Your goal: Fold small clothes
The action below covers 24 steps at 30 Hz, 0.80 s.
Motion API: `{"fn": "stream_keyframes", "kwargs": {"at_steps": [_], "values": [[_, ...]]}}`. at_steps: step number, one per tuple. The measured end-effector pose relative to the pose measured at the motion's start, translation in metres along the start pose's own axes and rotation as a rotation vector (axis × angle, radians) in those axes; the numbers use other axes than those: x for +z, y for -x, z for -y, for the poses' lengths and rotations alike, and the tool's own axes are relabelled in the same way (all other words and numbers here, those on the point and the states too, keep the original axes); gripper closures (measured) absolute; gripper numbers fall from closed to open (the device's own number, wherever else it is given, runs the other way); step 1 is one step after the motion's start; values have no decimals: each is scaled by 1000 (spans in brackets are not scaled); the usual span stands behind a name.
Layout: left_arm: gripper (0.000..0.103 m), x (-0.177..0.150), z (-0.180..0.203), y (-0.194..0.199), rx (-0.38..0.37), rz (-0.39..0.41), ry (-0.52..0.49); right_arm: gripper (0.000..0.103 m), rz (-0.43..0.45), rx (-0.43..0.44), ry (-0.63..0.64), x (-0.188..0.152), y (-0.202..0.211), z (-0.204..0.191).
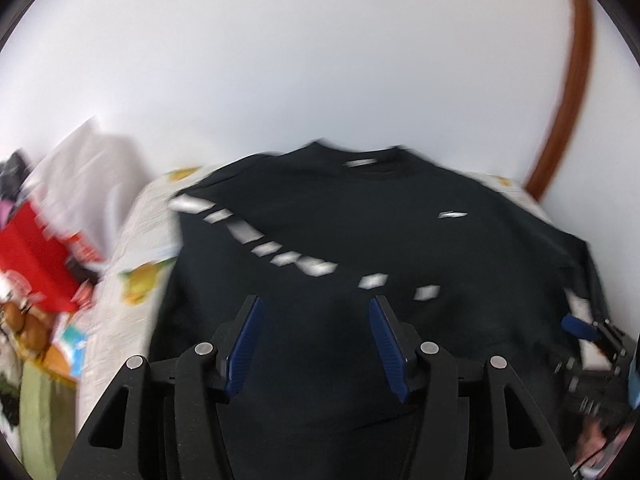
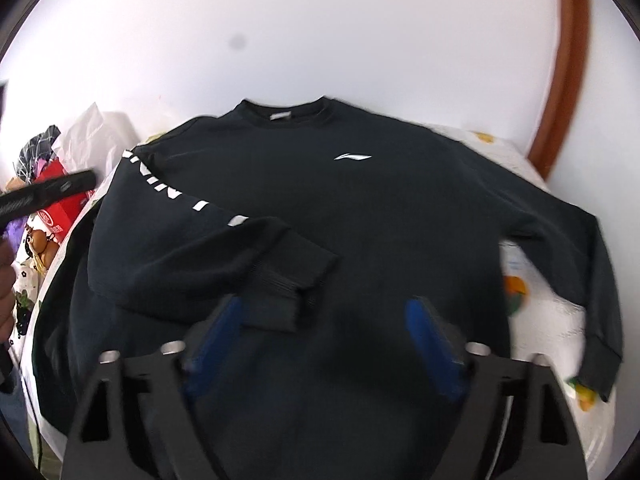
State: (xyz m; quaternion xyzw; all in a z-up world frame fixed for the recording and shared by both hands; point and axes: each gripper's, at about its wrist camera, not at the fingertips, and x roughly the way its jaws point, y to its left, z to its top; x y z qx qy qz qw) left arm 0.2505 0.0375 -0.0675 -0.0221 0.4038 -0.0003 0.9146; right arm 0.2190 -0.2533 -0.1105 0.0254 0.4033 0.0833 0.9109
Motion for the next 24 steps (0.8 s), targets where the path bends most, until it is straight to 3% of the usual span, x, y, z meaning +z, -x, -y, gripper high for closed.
{"fn": "stream_keyframes", "kwargs": {"at_steps": [4, 7, 13, 16, 18, 19, 21, 22, 23, 24], "values": [[50, -18, -60, -8, 95, -35, 56, 33, -60, 39, -49, 14, -38, -5], [50, -31, -96, -21, 116, -68, 96, 33, -92, 30, -82, 18, -64, -1], [50, -42, -127, -51, 153, -104, 110, 40, -91, 17, -131, 22, -88, 5], [50, -39, -130, -65, 121, -105, 110, 50, -80, 0, -125, 27, -93, 1], [50, -34, -128, -74, 116, -105, 103, 60, -74, 22, -114, 31, -96, -2], [50, -33, -126, -80, 116, -106, 96, 71, -75, 38, -113, 34, -98, -2], [60, -29, -122, -88, 121, -104, 88, 83, -75, 70, -101, 38, -99, -6], [76, -28, -123, -92, 123, -99, 95, 87, -73, 71, -94, 40, -99, -7], [84, -28, -124, -95, 113, -101, 106, 89, -65, 71, -78, 43, -97, -10], [86, -27, -126, -98, 96, -106, 124, 90, -53, 70, -71, 47, -95, -11]]}}
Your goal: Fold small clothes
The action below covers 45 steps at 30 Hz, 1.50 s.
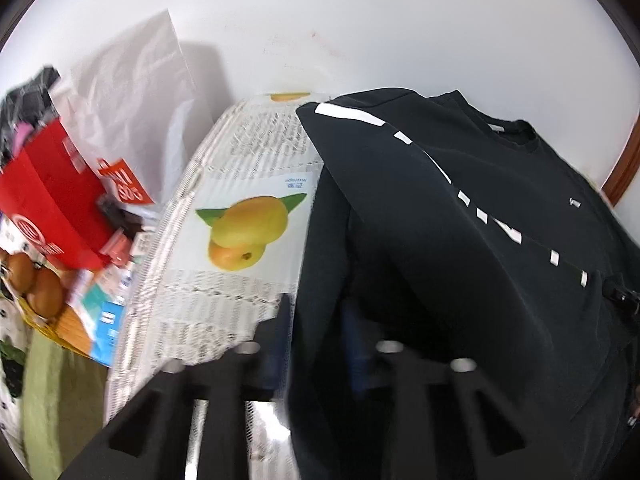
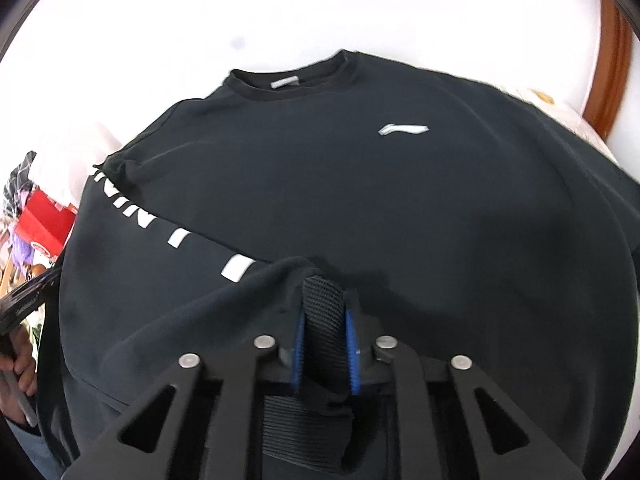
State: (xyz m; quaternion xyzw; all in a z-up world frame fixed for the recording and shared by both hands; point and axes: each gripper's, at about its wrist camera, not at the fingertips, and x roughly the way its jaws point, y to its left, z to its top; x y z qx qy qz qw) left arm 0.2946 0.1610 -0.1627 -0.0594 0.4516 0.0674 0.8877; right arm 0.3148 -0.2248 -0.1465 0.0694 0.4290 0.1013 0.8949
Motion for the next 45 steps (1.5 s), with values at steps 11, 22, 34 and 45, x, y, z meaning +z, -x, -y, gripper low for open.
{"fn": "stream_keyframes", "kwargs": {"at_steps": [11, 22, 34, 45], "values": [[97, -1, -15, -1, -3, 3, 60, 90, 253, -132, -104, 59, 67, 59], [96, -1, -12, -4, 20, -13, 55, 84, 54, -180, -200, 34, 1, 123], [67, -17, 6, 7, 47, -54, -2, 59, -16, -288, -123, -10, 20, 124], [59, -50, 25, 43, 65, -28, -55, 53, 134, -365, -169, -80, 123, 160]]}}
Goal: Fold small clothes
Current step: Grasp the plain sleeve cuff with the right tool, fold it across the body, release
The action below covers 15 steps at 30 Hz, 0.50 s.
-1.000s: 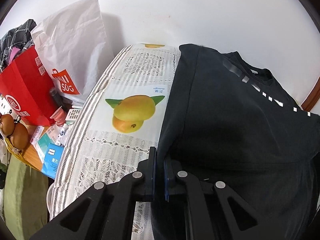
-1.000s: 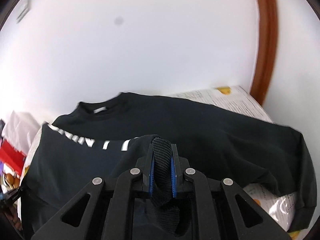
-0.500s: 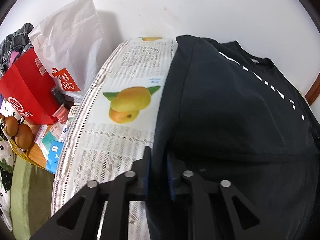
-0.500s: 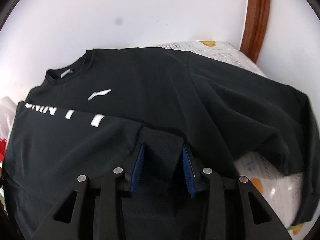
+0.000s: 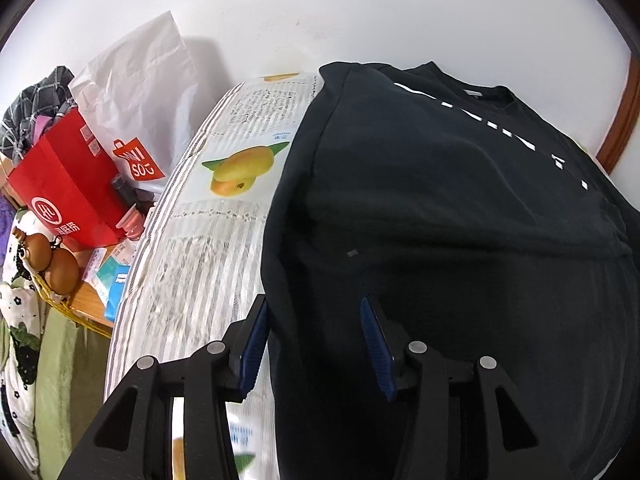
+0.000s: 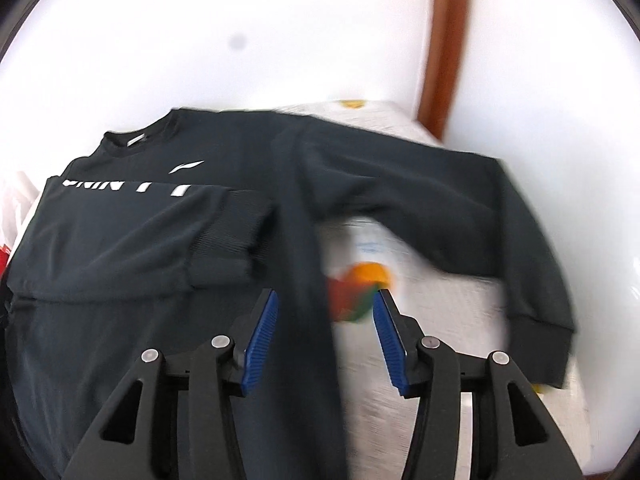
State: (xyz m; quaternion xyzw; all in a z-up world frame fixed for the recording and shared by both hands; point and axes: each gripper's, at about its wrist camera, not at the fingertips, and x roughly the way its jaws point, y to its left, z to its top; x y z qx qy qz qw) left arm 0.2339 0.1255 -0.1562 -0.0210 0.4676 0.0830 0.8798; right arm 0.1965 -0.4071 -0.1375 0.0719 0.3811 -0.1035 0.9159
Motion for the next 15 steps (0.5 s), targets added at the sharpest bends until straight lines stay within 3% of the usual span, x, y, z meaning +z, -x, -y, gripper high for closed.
{"fn": "stream_keyframes", "kwargs": {"at_steps": [3, 6, 10, 15], "values": [[59, -6, 1, 8, 14, 13, 14, 48, 8, -71, -44, -8, 6, 41], [59, -12, 4, 13, -21, 3, 18, 37, -12, -106, -106, -19, 6, 83], [47, -22, 13, 12, -12, -6, 1, 36, -41, -131, -184, -33, -3, 122], [43, -33, 20, 7, 16, -22, -36, 36, -77, -108, -194, -47, -21, 138]]}}
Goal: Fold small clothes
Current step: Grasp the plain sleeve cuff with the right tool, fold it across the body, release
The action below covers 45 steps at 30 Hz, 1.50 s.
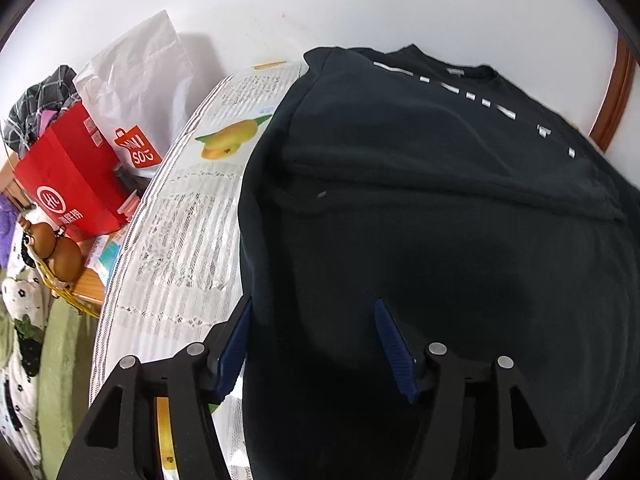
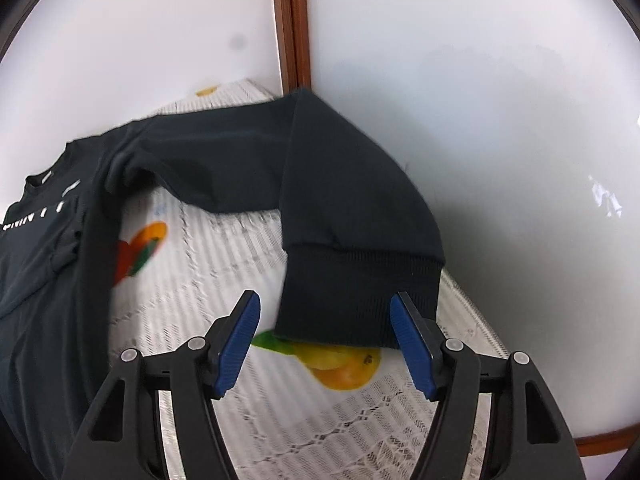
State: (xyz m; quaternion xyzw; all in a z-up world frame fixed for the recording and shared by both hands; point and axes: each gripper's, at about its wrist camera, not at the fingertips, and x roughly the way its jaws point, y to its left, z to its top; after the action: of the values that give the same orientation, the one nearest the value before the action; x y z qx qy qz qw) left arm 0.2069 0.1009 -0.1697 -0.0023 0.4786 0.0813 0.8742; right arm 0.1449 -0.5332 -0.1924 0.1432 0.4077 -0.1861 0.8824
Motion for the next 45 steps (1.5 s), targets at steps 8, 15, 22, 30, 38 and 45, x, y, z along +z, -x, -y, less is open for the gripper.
{"fn": "stream_keyframes", "kwargs": {"at_steps": [8, 15, 22, 30, 38, 45], "values": [[34, -6, -7, -3, -24, 6, 36, 33, -3, -52, 65, 1, -19, -15], [34, -10, -6, 0, -39, 7, 22, 88, -2, -154, 103, 8, -22, -24], [34, -15, -12, 11, -67, 19, -41, 89, 87, -83, 120, 28, 44, -76], [34, -22, -27, 16, -107, 33, -36, 90, 164, 189, 238, 43, 112, -224], [34, -27, -34, 12, -154, 31, -47, 90, 116, 445, 386, 18, 137, -394], [34, -31, -37, 9, -160, 35, -53, 90, 86, 603, 478, -3, 118, -496]]}}
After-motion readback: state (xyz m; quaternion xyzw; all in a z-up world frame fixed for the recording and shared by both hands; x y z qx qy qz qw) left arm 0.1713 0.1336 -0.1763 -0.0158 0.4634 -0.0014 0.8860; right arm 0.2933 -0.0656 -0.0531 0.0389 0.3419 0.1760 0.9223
